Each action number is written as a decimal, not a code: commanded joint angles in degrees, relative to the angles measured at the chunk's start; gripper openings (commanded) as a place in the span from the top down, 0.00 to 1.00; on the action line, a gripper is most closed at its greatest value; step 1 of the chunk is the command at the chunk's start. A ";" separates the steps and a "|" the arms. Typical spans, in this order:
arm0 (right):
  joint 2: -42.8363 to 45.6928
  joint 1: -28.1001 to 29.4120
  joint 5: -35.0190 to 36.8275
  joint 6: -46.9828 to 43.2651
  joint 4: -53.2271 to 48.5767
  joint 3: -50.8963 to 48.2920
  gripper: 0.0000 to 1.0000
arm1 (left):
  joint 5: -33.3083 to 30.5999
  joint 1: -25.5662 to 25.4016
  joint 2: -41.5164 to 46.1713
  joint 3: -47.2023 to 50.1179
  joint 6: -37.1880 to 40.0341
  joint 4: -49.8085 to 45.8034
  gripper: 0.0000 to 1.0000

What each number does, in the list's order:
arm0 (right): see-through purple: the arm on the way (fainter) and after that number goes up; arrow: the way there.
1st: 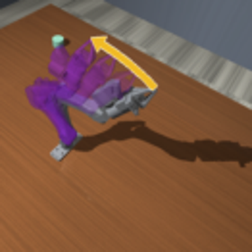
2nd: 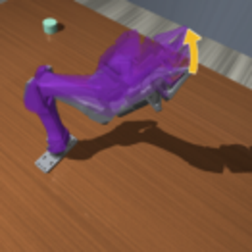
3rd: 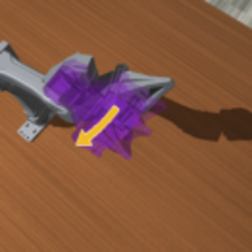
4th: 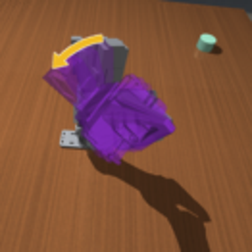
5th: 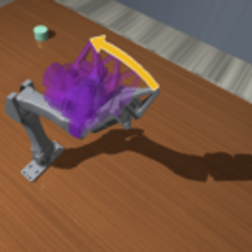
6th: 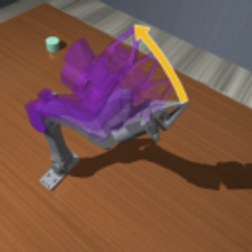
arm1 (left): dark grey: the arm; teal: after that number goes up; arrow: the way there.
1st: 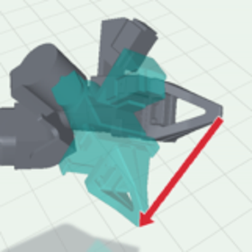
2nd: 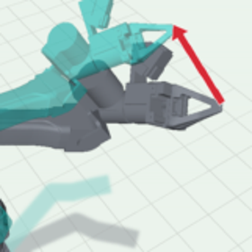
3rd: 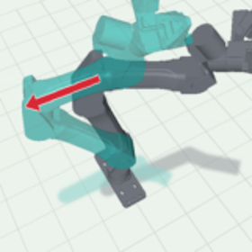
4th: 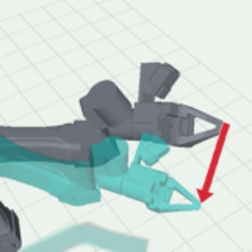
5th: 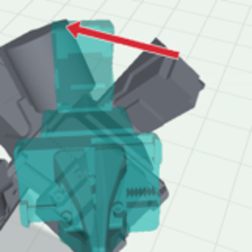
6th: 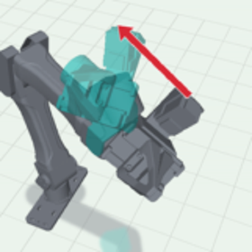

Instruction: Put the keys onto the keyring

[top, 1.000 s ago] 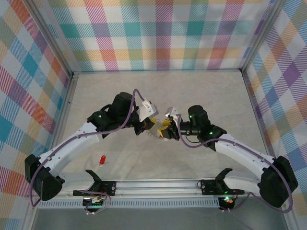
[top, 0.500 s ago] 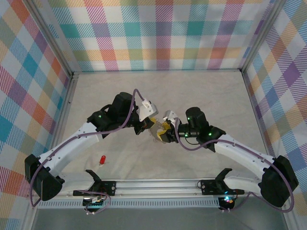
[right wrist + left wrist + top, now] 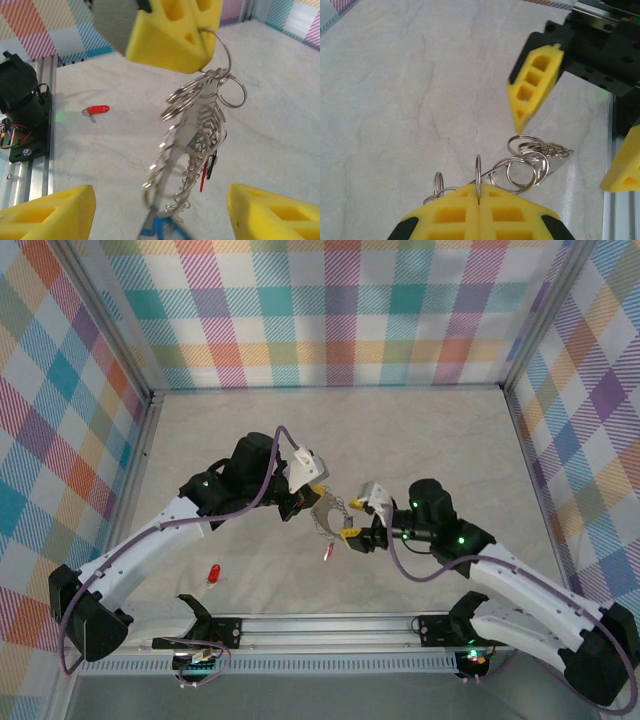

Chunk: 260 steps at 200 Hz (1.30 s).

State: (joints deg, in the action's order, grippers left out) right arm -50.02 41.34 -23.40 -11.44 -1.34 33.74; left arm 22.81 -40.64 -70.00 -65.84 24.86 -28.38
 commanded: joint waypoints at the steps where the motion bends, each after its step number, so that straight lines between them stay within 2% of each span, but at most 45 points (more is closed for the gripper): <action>1: 3.79 0.33 -1.23 -1.39 1.54 -2.96 0.34 | 0.04 -0.49 1.89 -0.95 -0.48 2.25 1.00; 22: 4.96 0.45 -3.27 -3.29 -0.39 -3.31 0.52 | 0.11 -0.51 1.95 -0.78 -0.59 2.36 1.00; 58: 4.41 0.58 0.81 -2.42 2.40 -4.09 0.55 | 0.31 -0.51 1.95 -0.70 -0.69 2.54 1.00; 101: 0.79 0.58 2.25 -0.89 4.94 -3.76 0.58 | 0.22 -0.57 2.10 -0.85 -0.82 2.59 1.00; 122: -0.11 0.64 1.96 0.03 5.68 -3.91 0.68 | 0.22 -0.57 2.08 -0.76 -1.02 2.74 1.00; 150: -0.47 0.99 3.10 1.74 7.70 -4.83 0.72 | 0.22 -0.52 2.08 -0.60 -1.29 3.28 1.00; 169: -1.02 1.20 3.46 2.13 8.20 -4.87 0.83 | 0.20 -0.53 2.12 -0.34 -1.39 3.84 1.00; 192: -1.74 1.45 3.53 2.47 8.81 -4.67 0.83 | 0.30 -0.51 1.91 -0.49 -1.48 3.95 1.00; 213: -2.60 1.55 4.34 3.00 9.48 -4.45 0.77 | 0.57 -0.49 1.92 -0.51 -1.74 4.12 1.00; 260: -3.79 1.71 6.62 4.92 13.65 -4.66 0.77 | 1.19 -0.56 2.47 -0.12 -2.36 4.76 1.00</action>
State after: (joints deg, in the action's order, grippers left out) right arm -53.43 42.54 -18.24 -8.27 7.51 29.61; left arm 22.85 -40.64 -69.56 -65.82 23.51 -26.81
